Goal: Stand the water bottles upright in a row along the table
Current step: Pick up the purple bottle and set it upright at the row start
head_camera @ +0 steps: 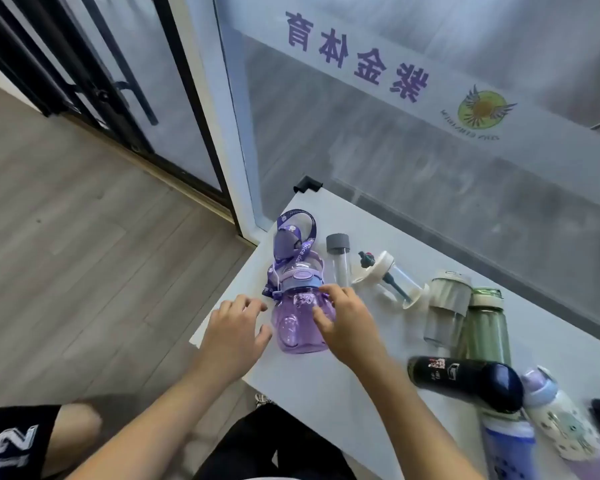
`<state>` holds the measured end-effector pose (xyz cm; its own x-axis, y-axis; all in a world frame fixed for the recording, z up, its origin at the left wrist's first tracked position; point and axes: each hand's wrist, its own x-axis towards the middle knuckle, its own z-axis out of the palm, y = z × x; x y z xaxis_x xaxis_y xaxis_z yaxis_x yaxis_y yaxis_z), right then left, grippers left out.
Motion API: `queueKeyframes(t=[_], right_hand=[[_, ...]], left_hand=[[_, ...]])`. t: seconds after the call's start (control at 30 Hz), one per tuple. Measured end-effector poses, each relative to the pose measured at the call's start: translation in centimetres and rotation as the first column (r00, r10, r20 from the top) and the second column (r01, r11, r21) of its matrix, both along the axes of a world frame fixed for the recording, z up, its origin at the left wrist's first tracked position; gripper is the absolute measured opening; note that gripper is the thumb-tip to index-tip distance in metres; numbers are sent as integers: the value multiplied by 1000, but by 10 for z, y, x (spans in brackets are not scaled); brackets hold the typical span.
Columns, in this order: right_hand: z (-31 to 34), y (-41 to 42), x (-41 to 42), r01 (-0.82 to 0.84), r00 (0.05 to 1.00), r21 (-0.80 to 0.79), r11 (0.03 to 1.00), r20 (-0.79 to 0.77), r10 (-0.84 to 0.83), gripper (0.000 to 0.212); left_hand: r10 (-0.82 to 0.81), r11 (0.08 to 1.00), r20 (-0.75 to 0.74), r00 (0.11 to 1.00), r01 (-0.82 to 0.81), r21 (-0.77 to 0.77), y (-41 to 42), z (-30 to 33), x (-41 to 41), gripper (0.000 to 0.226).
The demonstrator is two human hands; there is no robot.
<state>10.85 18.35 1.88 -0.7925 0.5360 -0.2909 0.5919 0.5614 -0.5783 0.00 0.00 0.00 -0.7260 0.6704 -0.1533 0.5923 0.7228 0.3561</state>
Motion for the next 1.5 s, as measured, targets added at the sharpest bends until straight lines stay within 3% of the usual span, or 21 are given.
queueKeyframes(t=[0.1,0.23,0.37,0.53,0.6,0.83,0.97,1.07,1.2,1.37,1.5], right_hand=[[-10,14,-22,33,998,-56,998,59,-29,38],[-26,22,-51,39,978,-105,994,208,-16,43],[-38,29,-69,88,954,-134,987,296,-45,46],[-46,30,-78,231,948,-262,937,277,-157,49],[-44,30,-76,295,944,-326,898,242,-223,47],[-37,24,-74,364,917,-440,821,17,-398,45],[-27,25,-79,399,825,-534,745,-146,-546,44],[-23,28,-83,393,772,-617,682,-183,-609,51],[-16,29,-89,375,713,-703,604,-198,-673,33],[-14,24,-77,340,701,-667,663,-289,-651,16],[-18,22,-63,366,702,-649,666,-277,-656,23]], left_hand=[[-38,995,14,999,39,-91,22,-9,-12,52],[120,982,268,956,-75,-172,52,-33,-35,42],[356,928,600,716,-348,-135,77,-41,-49,26],[452,782,787,420,-611,-124,93,-46,-53,20],[455,747,815,359,-652,-131,95,-45,-54,19],[362,705,852,378,-709,14,97,-35,-63,23],[288,634,857,427,-756,164,101,-23,-70,18],[219,560,863,455,-783,270,102,-16,-74,23],[181,471,860,476,-810,349,102,-3,-76,21],[176,494,825,537,-774,398,89,-11,-75,44],[242,500,805,541,-781,375,79,-15,-66,55]])
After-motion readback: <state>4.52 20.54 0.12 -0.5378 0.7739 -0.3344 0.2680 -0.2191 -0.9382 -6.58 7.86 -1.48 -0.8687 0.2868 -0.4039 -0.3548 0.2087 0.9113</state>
